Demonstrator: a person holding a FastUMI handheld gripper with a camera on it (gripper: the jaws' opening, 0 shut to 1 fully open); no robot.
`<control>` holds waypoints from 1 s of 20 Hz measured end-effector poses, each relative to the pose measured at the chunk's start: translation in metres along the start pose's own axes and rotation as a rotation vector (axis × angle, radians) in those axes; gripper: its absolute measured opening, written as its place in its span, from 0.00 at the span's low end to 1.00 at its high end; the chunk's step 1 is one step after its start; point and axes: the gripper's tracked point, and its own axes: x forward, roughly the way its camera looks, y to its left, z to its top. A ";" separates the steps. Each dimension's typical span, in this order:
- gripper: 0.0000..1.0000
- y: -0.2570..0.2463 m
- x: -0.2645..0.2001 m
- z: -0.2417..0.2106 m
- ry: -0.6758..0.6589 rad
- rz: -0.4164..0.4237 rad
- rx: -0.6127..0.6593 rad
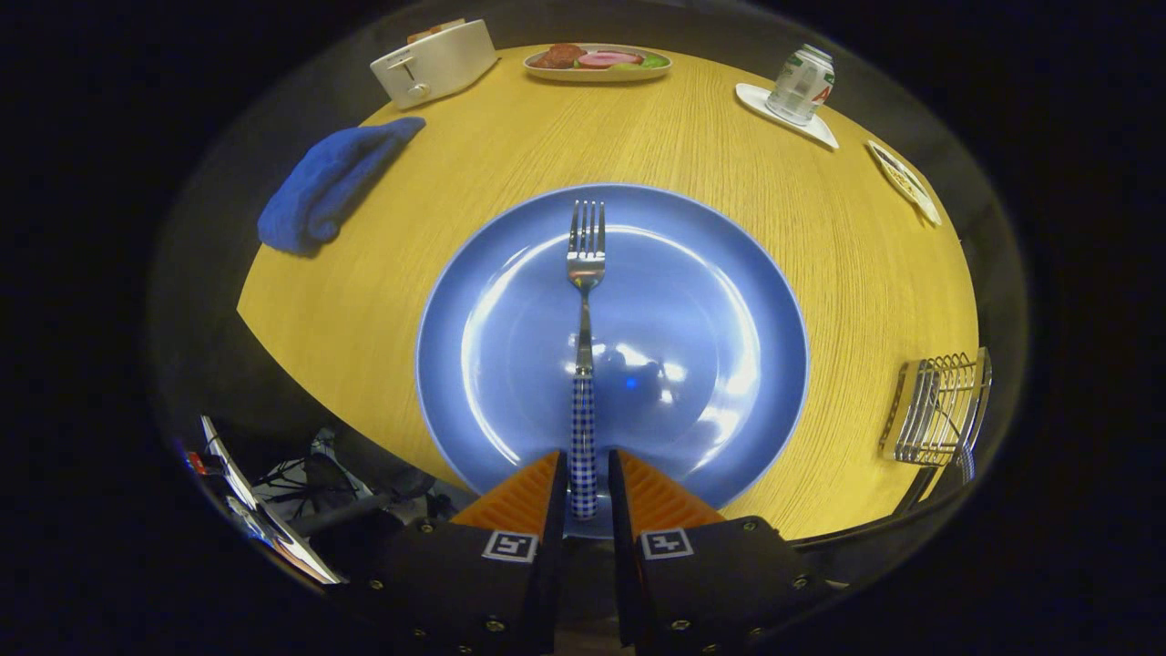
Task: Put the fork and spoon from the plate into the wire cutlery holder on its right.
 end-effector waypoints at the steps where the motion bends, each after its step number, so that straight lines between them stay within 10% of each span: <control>1: 0.27 -0.002 0.003 0.003 -0.019 -0.005 0.009; 2: 0.08 -0.001 0.003 0.001 0.001 -0.006 -0.007; 20: 0.08 -0.082 -0.086 -0.017 0.143 -0.059 -0.212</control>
